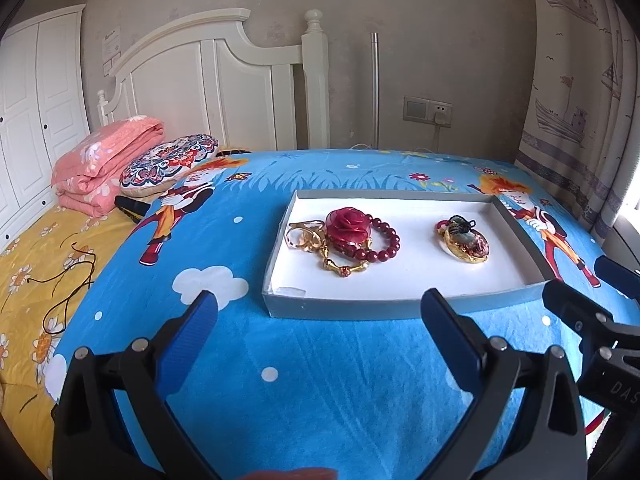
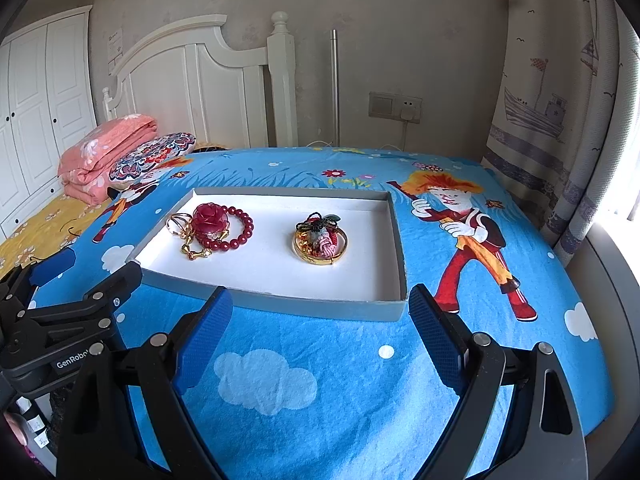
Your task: Organize jewelry
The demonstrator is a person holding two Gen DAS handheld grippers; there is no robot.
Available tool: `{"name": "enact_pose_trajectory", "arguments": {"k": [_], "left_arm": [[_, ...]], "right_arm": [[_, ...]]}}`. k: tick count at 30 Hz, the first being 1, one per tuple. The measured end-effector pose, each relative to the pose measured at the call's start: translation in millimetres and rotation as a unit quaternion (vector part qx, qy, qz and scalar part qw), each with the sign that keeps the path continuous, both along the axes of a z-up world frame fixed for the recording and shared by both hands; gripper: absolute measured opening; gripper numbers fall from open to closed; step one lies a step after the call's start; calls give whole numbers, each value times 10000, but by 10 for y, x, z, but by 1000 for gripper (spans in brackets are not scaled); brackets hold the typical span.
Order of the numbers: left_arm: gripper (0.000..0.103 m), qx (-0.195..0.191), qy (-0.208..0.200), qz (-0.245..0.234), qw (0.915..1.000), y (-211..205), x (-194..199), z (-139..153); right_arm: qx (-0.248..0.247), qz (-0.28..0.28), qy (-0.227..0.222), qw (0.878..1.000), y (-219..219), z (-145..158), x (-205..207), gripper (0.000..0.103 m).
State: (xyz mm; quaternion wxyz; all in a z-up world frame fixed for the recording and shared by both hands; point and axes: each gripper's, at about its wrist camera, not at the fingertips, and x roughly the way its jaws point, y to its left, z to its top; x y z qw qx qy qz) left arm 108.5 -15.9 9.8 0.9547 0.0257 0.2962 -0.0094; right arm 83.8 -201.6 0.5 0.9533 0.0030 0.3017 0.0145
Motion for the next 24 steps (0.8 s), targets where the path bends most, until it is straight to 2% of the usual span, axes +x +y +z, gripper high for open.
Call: {"name": "enact_pose_trajectory", "arguments": {"k": [24], "left_arm": [[99,44,69,-62,9999,-20,106,47]], "right_arm": [[-59,47,33,10000,49,37,139,84]]}}
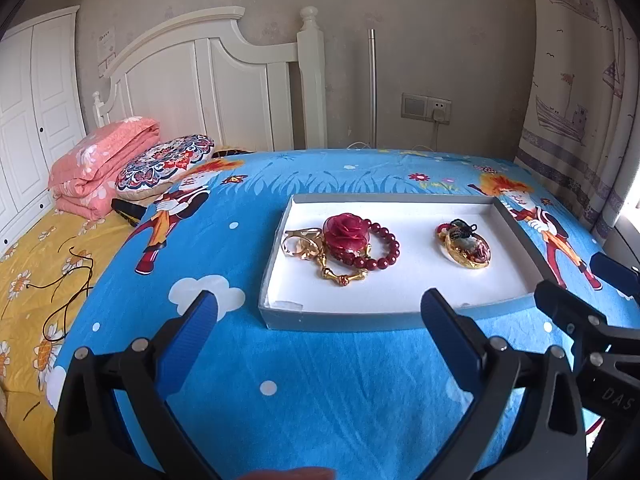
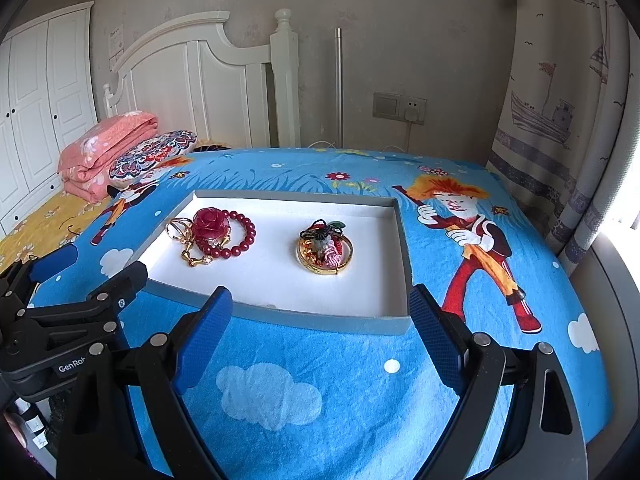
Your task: Organize jewelry
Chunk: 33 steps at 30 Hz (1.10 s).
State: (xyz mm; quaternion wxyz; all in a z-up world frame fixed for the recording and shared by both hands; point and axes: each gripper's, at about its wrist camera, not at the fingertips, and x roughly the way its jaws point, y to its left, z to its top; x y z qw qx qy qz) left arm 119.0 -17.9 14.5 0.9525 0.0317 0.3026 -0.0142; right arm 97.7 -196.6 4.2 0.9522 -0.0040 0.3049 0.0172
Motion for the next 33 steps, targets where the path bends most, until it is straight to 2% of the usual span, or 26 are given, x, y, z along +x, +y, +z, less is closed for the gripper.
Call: {"name": "enact_pose_trajectory", "arguments": {"k": [14,25,28,31,33], "left_arm": [[99,22,98,3,9999,-43,112,-19],[99,-108,254,-24,9996,-22,168,-89],[99,-15,128,46,9999,-27,155,-107],[99,71,326,-149,9993,0,218,-118],[99,132,479,-194,9986,131,300,-131]], "right_arm": [[-18,-57,108,9999,-28,-19,100,84],[-40,-20,127,9999,12,-69,103,84],[-69,-6,137,9999,15,-84,110,84],[-159,-120,118,9997,-88,-83,135,84],[-86,-332,148,9993,-327,-78,179,84]]}}
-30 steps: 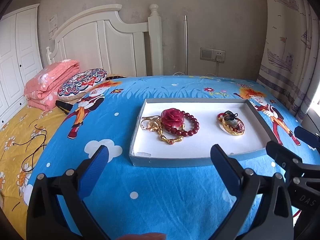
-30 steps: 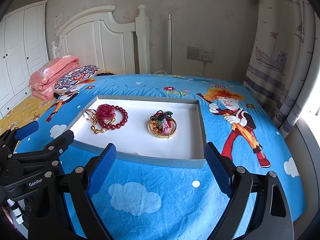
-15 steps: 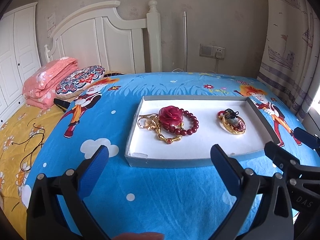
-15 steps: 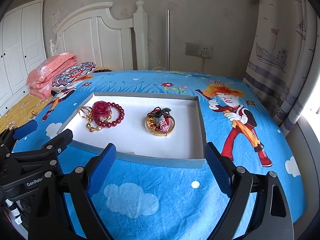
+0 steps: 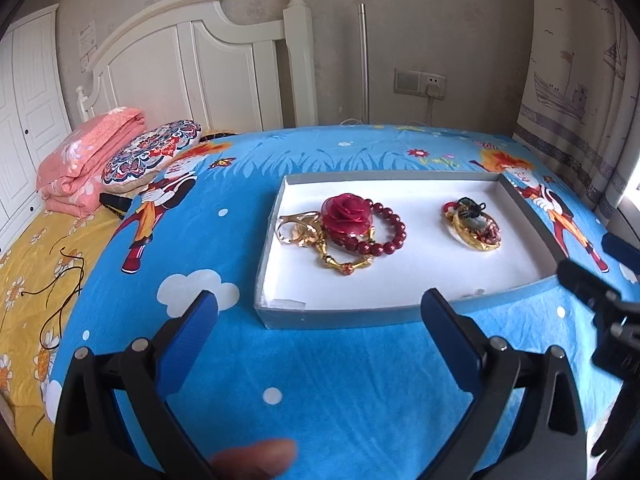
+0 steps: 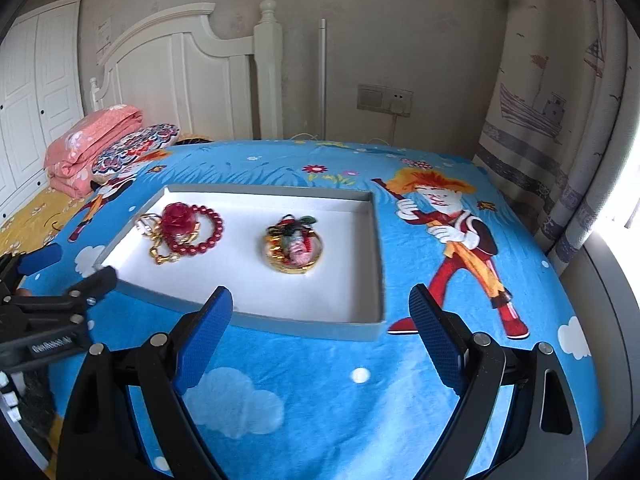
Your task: Organize jewelry
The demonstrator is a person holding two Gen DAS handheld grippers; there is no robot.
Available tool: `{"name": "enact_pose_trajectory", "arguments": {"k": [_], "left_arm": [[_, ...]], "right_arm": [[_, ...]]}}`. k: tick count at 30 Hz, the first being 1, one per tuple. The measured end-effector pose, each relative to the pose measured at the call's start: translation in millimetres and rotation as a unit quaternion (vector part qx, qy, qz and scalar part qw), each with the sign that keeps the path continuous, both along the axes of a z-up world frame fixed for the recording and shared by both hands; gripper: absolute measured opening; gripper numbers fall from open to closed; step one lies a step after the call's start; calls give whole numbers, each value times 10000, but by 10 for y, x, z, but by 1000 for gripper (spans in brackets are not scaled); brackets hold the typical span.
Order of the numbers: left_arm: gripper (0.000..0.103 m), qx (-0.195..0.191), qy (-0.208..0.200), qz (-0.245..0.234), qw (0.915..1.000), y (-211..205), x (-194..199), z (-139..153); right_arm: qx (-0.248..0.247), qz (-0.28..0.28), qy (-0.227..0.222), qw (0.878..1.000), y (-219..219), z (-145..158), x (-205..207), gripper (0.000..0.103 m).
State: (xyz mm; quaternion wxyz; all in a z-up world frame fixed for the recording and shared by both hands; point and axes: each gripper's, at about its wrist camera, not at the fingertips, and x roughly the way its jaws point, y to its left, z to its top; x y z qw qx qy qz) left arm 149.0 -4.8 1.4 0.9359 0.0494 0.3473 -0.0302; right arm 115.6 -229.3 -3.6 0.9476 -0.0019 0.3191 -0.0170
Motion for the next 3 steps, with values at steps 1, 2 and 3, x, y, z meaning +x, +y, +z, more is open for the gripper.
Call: {"name": "enact_pose_trajectory", "arguments": {"k": [1,2,3], "left_arm": [[99,22,25,133,9999,119,53,-5],[99,7,56,302,9995,281,129,-10],[99,-58,134,467,9988,473,227,-24]], "right_arm": [[98,-206,9,9997,-187,1,28,84],[204,-486,17,9986,-404,-7,57,84],[304,-755,50,9967,-632,-33,94,84]]}}
